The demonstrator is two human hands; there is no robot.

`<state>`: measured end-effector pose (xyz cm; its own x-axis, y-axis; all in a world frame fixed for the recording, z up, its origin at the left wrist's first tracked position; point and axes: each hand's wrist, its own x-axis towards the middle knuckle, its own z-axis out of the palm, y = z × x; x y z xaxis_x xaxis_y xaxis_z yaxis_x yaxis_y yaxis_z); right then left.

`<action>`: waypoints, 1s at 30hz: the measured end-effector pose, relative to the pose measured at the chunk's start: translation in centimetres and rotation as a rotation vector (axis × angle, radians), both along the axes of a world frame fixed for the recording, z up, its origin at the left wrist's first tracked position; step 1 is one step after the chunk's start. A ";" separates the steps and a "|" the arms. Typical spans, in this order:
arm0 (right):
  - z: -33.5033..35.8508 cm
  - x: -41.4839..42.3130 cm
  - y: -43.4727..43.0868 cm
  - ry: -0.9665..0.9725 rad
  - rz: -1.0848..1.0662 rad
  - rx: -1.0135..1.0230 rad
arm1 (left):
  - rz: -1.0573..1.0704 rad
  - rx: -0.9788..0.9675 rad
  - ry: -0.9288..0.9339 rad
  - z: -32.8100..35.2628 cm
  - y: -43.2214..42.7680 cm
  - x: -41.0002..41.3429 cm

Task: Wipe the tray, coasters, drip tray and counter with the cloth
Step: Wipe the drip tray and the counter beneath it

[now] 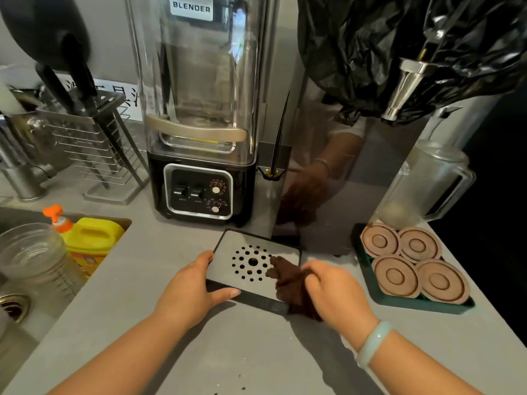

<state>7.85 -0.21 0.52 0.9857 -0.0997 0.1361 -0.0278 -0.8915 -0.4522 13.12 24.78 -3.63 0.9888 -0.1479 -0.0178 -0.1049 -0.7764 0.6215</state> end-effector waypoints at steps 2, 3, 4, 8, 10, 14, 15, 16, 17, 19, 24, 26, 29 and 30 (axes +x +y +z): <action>1.1 1.2 -0.5 -0.115 -0.179 0.308 | 0.004 -0.076 0.018 0.2 0.5 0.4; 1.7 1.8 -0.6 -0.180 -0.241 0.440 | 0.011 -0.121 0.027 0.3 0.8 0.5; 2.2 2.4 -0.7 -0.235 -0.285 0.529 | 0.016 -0.161 0.039 0.4 1.0 0.5; 1.7 4.2 1.1 -0.303 -0.308 0.506 | 0.014 -0.250 0.106 0.4 1.3 0.5; 0.0 4.5 2.6 -0.217 -0.258 0.411 | -0.020 -0.223 0.143 0.3 1.2 0.6; -3.7 4.8 5.4 0.013 -0.076 0.102 | -0.140 -0.110 0.262 0.1 0.5 1.4; -4.0 5.0 6.0 0.019 -0.058 0.052 | -0.149 -0.088 0.263 -0.1 0.3 1.6; -4.2 5.3 6.6 0.024 -0.053 0.036 | -0.146 -0.072 0.256 -0.2 0.2 1.7; -4.1 5.7 7.4 0.037 -0.056 0.040 | -0.140 -0.065 0.248 -0.3 0.2 1.8; -3.9 6.5 9.0 0.063 -0.037 0.048 | -0.126 -0.053 0.237 -0.2 0.1 1.8; -3.3 7.5 11.7 0.113 0.190 -0.024 | -0.122 -0.040 0.181 -0.1 0.0 1.5; -2.8 7.4 11.4 0.117 0.278 -0.016 | -0.115 -0.038 0.163 0.0 -0.2 1.5; -2.0 6.0 10.1 0.122 0.400 0.041 | -0.107 -0.059 0.157 -0.1 -0.2 1.5; -1.9 5.2 9.5 0.128 0.448 0.050 | -0.116 -0.064 0.156 -0.1 -0.2 1.5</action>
<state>13.08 9.31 -1.36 0.9418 0.3357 0.0168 0.2963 -0.8055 -0.5132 14.66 24.63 -3.73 0.9513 -0.2660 -0.1561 -0.0897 -0.7229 0.6851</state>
